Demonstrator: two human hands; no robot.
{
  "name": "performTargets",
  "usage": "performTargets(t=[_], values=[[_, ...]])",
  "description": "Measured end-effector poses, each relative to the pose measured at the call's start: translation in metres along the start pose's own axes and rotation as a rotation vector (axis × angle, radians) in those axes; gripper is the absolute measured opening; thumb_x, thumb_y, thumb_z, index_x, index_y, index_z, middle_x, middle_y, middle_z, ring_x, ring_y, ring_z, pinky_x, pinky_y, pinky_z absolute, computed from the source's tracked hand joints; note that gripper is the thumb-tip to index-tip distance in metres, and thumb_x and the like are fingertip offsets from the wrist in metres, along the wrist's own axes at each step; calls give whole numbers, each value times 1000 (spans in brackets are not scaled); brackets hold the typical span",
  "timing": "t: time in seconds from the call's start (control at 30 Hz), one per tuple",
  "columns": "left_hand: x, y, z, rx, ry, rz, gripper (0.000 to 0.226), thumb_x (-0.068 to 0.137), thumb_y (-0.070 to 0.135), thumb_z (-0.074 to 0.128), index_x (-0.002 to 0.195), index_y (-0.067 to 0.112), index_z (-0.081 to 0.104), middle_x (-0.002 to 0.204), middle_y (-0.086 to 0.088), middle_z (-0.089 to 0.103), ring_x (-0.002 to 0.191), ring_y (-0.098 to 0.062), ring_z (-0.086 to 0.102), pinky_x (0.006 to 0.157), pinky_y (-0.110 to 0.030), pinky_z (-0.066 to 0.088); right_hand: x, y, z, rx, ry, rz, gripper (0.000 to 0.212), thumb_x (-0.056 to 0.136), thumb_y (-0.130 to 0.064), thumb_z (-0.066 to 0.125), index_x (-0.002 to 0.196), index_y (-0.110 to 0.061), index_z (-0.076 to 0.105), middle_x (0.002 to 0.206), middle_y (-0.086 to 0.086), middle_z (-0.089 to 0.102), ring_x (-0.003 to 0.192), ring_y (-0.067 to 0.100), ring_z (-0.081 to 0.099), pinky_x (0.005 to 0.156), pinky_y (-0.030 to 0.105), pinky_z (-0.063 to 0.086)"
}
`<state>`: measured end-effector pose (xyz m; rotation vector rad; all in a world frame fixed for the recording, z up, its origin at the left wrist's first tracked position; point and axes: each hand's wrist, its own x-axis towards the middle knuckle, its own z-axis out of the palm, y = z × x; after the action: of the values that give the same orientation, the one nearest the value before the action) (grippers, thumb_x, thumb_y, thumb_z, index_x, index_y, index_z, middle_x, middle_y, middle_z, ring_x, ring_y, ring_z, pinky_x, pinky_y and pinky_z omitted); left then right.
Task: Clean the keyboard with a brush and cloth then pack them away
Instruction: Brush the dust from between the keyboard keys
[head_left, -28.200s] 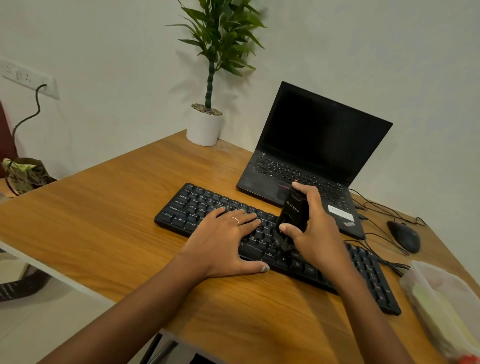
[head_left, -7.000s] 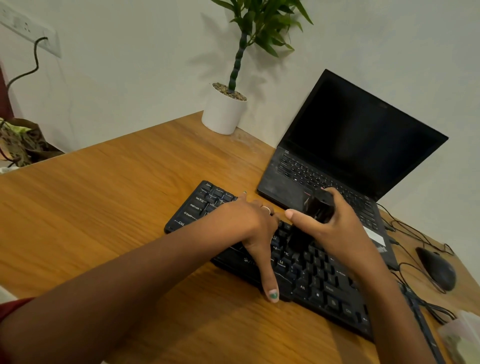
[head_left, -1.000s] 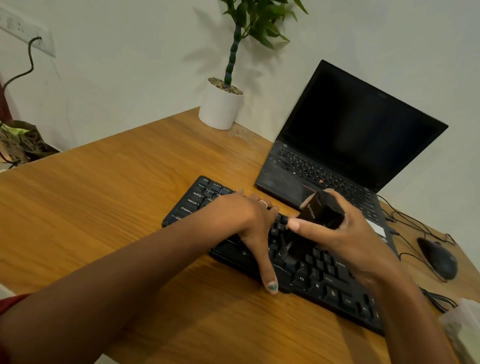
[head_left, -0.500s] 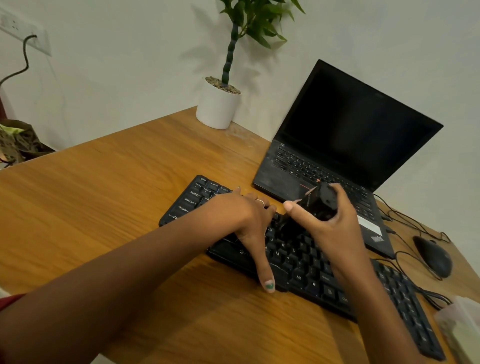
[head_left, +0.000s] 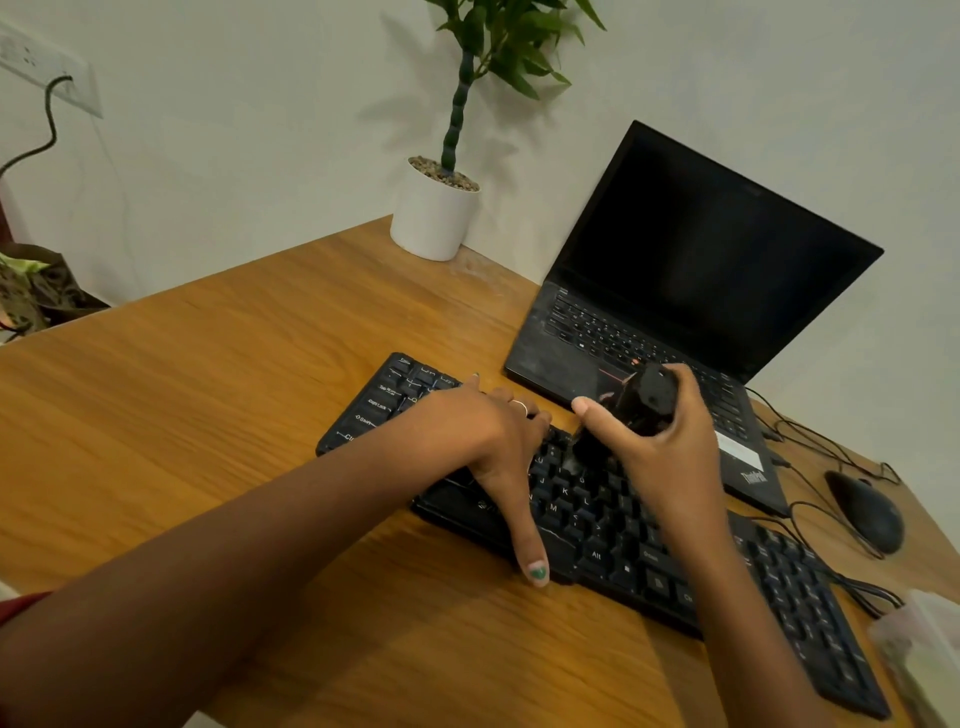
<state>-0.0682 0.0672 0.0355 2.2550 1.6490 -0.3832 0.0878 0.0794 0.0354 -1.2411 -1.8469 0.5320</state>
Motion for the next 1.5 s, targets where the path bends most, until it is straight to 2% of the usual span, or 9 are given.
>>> performTargets(t=[0.17,0.3,0.43,0.57,0.97,1.1,1.33,1.43,1.5], values=[[1,-1,2,6,-11,-24,140,56,81,68,153,19,-13,163,-5,-7,148,-28,-11,115,-61,-10,2,-4,0,151,-118,31,38,67,-35,79,92,-26,53,88,-3,67,78,0,64,66,16,51],[2,1,3,96,-15,-66,143,55,87,61,151,18,-19,163,-10,-6,147,-32,-14,110,-64,-18,5,5,4,21,62,-68,38,71,-30,78,91,-26,47,81,-8,57,71,-14,55,60,3,43],[0,1,2,123,-5,-67,143,56,88,58,153,14,-16,163,-11,1,148,-31,-8,108,-64,-21,5,4,10,162,-4,-25,37,70,-32,78,93,-24,51,88,-2,65,77,0,63,63,10,50],[0,2,1,127,-2,-65,142,56,88,58,153,13,-12,163,-11,2,148,-32,-6,109,-64,-20,7,4,14,71,42,-97,39,71,-29,79,94,-21,48,85,-3,62,74,-4,59,63,6,46],[-1,2,0,119,-8,-63,141,57,87,59,153,14,-14,163,-10,-1,148,-32,-7,109,-65,-19,8,7,7,301,10,136,32,69,-32,78,89,-25,53,85,-4,63,77,8,65,63,20,49],[1,1,2,103,-4,-61,141,57,87,60,153,14,-15,163,-10,-1,148,-32,-8,109,-64,-20,5,4,6,212,6,57,34,73,-29,77,95,-19,52,82,-6,58,66,-8,59,53,7,44],[-2,2,0,119,-4,-59,139,58,87,59,154,14,-11,163,-10,1,148,-31,-5,110,-65,-18,2,1,14,94,11,-67,44,72,-29,79,103,-18,51,82,-5,63,73,-2,61,60,6,46],[-2,1,1,109,-4,-57,139,57,87,59,154,14,-10,163,-11,2,148,-31,-4,110,-64,-17,5,-3,11,229,-107,23,40,71,-28,78,101,-20,53,89,1,66,76,1,65,59,9,48],[-2,2,1,112,-5,-58,140,57,87,59,154,14,-11,163,-10,1,148,-31,-5,110,-64,-18,5,-3,10,224,-80,19,39,72,-26,78,99,-19,51,86,0,63,70,-6,61,56,6,46]])
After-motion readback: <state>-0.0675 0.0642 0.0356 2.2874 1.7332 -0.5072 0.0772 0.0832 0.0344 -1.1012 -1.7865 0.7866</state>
